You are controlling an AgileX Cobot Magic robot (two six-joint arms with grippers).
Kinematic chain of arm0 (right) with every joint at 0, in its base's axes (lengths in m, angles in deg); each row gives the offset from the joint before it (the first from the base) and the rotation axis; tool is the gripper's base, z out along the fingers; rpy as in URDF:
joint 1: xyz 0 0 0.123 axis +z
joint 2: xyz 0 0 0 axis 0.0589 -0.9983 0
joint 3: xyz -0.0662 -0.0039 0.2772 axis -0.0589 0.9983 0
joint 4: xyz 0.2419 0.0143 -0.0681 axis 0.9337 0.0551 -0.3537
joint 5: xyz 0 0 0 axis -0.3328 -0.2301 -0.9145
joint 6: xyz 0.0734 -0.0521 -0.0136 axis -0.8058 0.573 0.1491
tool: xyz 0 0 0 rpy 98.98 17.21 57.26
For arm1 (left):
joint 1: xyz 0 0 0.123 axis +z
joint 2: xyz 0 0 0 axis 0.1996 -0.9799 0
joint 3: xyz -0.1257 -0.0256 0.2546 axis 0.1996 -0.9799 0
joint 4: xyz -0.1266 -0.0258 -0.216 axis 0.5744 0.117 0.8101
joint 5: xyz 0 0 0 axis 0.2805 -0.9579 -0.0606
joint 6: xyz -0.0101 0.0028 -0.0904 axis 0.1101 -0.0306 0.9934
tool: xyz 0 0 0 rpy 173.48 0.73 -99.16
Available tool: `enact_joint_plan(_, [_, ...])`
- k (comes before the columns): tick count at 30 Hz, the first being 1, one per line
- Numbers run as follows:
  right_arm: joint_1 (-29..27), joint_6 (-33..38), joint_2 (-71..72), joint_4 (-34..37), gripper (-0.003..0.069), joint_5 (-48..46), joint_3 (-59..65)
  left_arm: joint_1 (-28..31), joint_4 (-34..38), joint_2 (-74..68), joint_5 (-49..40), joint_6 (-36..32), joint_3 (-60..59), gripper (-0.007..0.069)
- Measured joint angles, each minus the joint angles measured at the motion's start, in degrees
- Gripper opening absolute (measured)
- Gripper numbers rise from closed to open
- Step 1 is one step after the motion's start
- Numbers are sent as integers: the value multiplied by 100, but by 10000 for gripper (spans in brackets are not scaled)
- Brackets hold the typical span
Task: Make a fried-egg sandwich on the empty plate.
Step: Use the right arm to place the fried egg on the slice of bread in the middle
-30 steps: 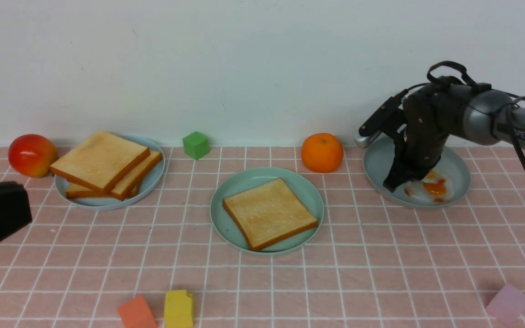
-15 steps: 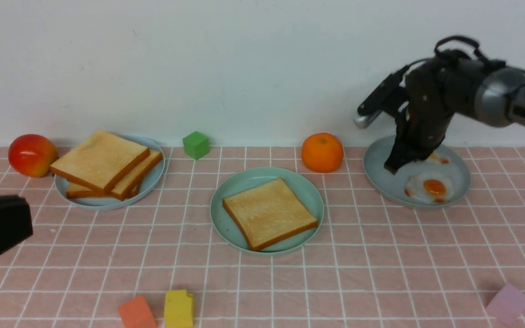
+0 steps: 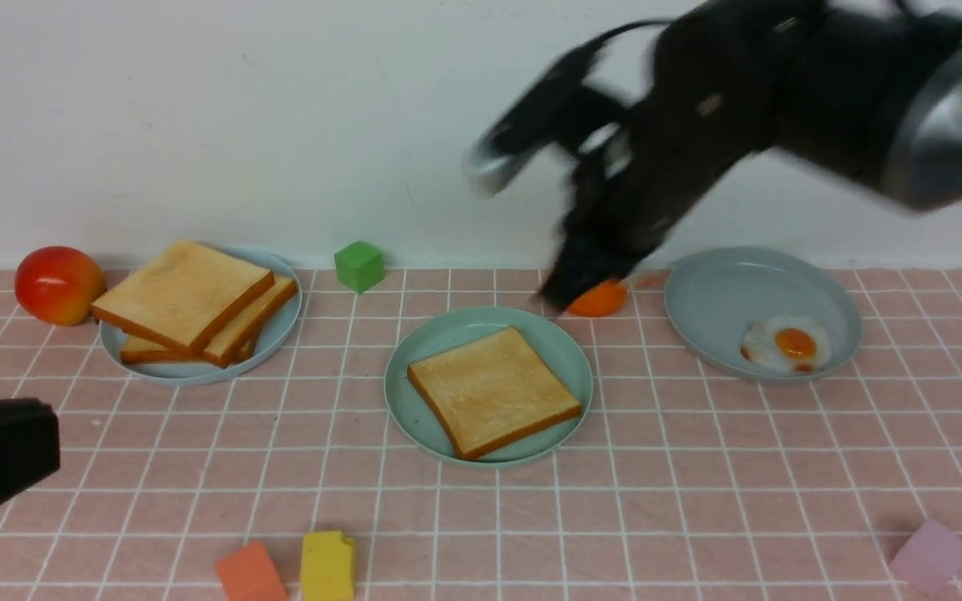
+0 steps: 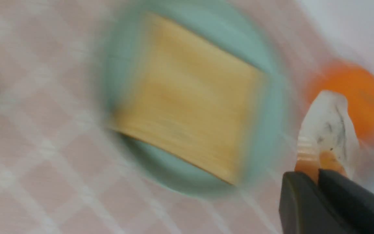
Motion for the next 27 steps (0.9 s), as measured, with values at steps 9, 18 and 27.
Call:
enact_joint_plan(9, [550,-212,-848,-842,63,1339,463,0,-194,0,-47,0,0,-6])
enact_joint_plan(18, [544,-894,-1208,-1771,63,1453,468,0,-194,0,-105,2,0,-2])
enact_joint_plan(27, [525,-1010,-1274,-1799,68,1459,474,0,-194,0,-105,2,0,4])
